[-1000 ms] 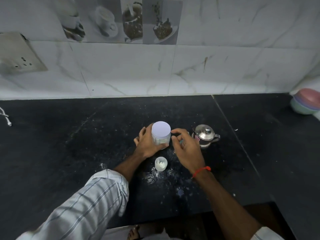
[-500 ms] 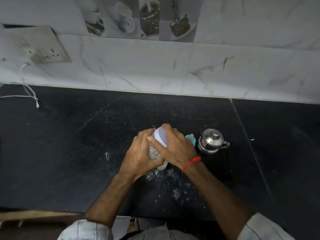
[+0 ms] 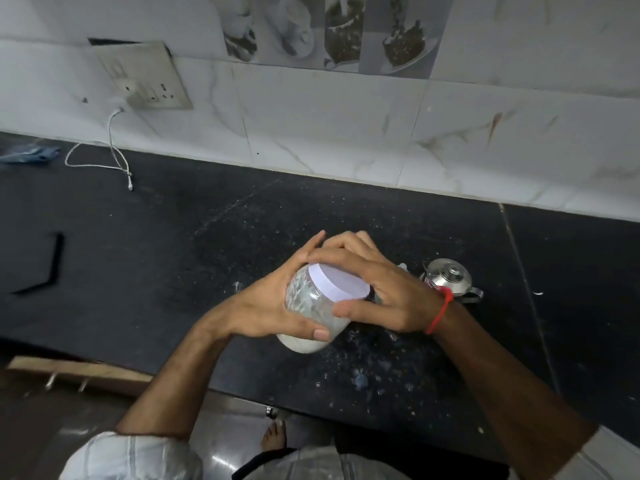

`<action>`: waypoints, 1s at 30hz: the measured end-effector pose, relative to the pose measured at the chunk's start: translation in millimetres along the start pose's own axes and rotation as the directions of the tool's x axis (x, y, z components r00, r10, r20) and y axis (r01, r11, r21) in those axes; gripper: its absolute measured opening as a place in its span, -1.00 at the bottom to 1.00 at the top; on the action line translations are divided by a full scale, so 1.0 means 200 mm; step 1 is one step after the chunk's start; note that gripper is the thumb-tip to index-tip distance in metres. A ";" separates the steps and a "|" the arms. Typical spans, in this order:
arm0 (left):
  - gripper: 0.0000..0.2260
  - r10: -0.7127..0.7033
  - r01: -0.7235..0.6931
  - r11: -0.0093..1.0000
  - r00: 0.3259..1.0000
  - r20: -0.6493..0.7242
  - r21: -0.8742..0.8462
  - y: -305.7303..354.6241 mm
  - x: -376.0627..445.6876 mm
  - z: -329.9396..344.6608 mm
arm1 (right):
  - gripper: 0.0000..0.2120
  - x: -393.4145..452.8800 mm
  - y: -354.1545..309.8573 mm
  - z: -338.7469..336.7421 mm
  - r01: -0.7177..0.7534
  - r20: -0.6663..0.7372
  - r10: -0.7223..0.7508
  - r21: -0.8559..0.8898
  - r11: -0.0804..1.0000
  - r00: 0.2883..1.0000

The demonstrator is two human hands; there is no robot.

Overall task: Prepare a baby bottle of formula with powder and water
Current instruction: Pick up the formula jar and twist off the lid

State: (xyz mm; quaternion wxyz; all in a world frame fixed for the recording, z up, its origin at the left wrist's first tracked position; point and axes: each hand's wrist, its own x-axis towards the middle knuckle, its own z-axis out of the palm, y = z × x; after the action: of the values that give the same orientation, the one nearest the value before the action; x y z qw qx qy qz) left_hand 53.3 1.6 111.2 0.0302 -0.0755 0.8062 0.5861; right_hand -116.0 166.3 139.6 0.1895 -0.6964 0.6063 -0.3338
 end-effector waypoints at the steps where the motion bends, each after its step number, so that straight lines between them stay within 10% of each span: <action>1: 0.22 0.000 0.001 1.000 1.000 -0.017 0.017 0.02 -0.01 -0.01 | -0.31 -0.02 -0.03 -0.03 -0.042 0.043 0.037 0.108 0.993 0.998; 7: 0.34 -0.058 0.083 0.970 0.992 -0.111 0.228 0.06 -0.05 0.06 | -0.32 -0.02 -0.11 -0.06 -0.350 0.091 0.367 -0.165 0.922 0.926; 10: 0.35 -0.019 0.066 0.961 0.985 -0.172 0.269 0.07 -0.07 0.08 | -0.21 -0.06 -0.11 -0.07 -0.287 0.203 0.263 0.102 0.952 0.943; 16: 0.37 -0.018 0.066 0.952 0.987 -0.161 0.299 0.04 -0.09 0.08 | -0.31 -0.08 -0.12 -0.01 -0.367 0.114 0.373 -0.072 0.928 0.921; 23: 0.24 -0.075 0.086 0.976 0.995 -0.058 0.199 -0.09 -0.15 -0.01 | -0.42 -0.23 -0.09 0.13 -0.238 -0.139 0.289 0.302 0.923 0.947; 30: 0.03 0.036 -0.011 0.997 0.948 -0.317 0.081 -0.26 -0.23 0.01 | -0.56 -0.53 0.17 0.57 -0.502 -0.274 0.524 0.150 0.852 0.807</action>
State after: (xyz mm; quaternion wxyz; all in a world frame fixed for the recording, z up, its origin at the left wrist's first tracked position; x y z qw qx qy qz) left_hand 107.3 -8.4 67.7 -0.1044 -0.1582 0.8235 0.5347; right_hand -65.3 247.5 11.3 0.2010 -0.4396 0.7814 -0.3946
